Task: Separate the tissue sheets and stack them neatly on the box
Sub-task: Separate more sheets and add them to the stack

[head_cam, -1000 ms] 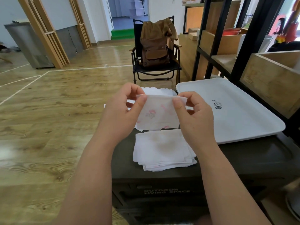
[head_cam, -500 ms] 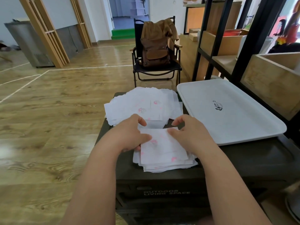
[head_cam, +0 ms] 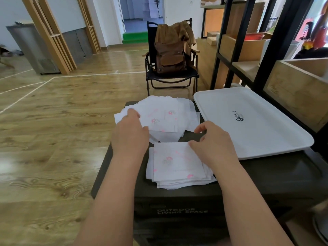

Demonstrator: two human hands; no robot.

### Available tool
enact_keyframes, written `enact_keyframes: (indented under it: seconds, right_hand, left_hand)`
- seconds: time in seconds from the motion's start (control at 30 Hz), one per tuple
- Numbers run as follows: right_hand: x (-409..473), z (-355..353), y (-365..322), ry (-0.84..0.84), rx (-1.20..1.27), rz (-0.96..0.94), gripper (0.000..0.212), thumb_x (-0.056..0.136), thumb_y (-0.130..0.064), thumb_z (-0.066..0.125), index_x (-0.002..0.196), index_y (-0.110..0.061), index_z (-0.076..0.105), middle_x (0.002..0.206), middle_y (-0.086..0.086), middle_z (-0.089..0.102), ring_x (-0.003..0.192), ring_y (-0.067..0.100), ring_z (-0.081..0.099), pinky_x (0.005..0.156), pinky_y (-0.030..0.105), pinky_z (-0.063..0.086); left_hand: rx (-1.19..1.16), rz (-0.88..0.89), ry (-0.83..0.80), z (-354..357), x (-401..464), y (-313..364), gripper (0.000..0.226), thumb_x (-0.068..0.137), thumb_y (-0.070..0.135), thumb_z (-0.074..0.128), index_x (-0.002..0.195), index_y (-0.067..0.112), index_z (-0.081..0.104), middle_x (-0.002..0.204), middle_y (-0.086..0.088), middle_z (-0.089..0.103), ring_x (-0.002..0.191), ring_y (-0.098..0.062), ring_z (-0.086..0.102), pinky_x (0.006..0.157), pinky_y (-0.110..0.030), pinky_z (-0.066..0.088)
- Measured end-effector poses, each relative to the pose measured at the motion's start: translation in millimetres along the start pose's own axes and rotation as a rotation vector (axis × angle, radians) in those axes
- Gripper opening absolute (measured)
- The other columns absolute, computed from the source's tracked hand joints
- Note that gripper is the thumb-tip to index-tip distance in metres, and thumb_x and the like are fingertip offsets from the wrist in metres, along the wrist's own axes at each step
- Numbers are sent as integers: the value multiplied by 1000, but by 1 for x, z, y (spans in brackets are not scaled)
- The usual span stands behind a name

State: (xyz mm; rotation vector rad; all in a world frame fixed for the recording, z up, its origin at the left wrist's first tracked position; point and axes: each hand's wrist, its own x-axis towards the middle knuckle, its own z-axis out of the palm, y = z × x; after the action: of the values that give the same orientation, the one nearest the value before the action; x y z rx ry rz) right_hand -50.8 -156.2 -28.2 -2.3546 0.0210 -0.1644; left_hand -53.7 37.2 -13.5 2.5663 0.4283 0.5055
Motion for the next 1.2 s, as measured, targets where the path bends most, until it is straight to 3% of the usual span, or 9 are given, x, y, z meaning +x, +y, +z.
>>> enact_keyframes:
  seconds: [0.1,0.17,0.33,0.5,0.7,0.77,0.9,1.0,1.2]
  right_hand:
    - [-2,-1,-6,64,77,-55,24,85,-21,70,97,-30,52,69,-10,52,65,5,52,54,14,34]
    - [-4,-1,-8,57,104,-66,22,86,-22,69,95,-32,52,63,-8,52,61,5,52,52,14,33]
    - [-4,0,-9,3,125,-60,19,87,-24,68,93,-33,52,62,-11,52,60,2,52,50,11,30]
    - [-2,2,-8,1,134,-69,13,88,-25,66,93,-32,56,58,-11,52,60,-6,53,46,8,32]
    - [-1,2,-8,16,225,-108,19,87,-26,67,99,-35,55,78,-13,60,72,-1,56,53,7,35]
    - [-1,1,-11,9,322,-130,28,86,-30,69,106,-39,51,90,-20,58,79,-3,58,58,7,37]
    - [-1,2,-18,-22,518,-140,51,84,-45,69,127,-47,40,102,-36,47,93,-14,52,64,6,37]
    - [0,1,-20,-47,674,-88,52,84,-54,65,130,-50,41,97,-41,52,89,-25,52,67,5,38]
    - [0,3,-21,-189,834,5,30,88,-48,63,115,-49,50,83,-27,68,92,5,69,93,35,55]
  left_hand:
    - [-32,226,-224,19,8,-1,60,96,13,55,150,24,32,145,-2,45,131,-23,43,105,-34,36]
    - [50,297,-312,28,9,-3,63,99,16,51,155,24,22,150,-3,41,136,-27,39,110,-36,30]
    - [120,382,-121,34,9,-4,44,100,19,50,144,19,46,128,-1,61,116,-22,55,99,-36,38]
    - [-14,388,16,31,8,0,24,101,16,50,110,8,71,104,-10,72,100,-32,62,88,-47,46]
    - [-287,318,141,18,6,6,16,98,25,58,92,22,72,88,18,70,87,1,60,75,-12,43]
    - [-510,254,103,7,3,12,15,96,32,60,84,33,68,81,22,68,83,5,60,72,-8,41]
    - [-998,160,-80,-15,-4,20,18,93,38,59,86,27,72,92,-4,74,83,-20,68,75,-40,55]
    - [-1147,102,-220,-24,-8,22,22,99,32,56,85,31,73,86,1,74,74,-11,67,61,-27,57]
    - [-1243,44,-430,-30,-9,18,19,87,42,61,90,30,75,95,3,75,79,-7,69,62,-19,54]
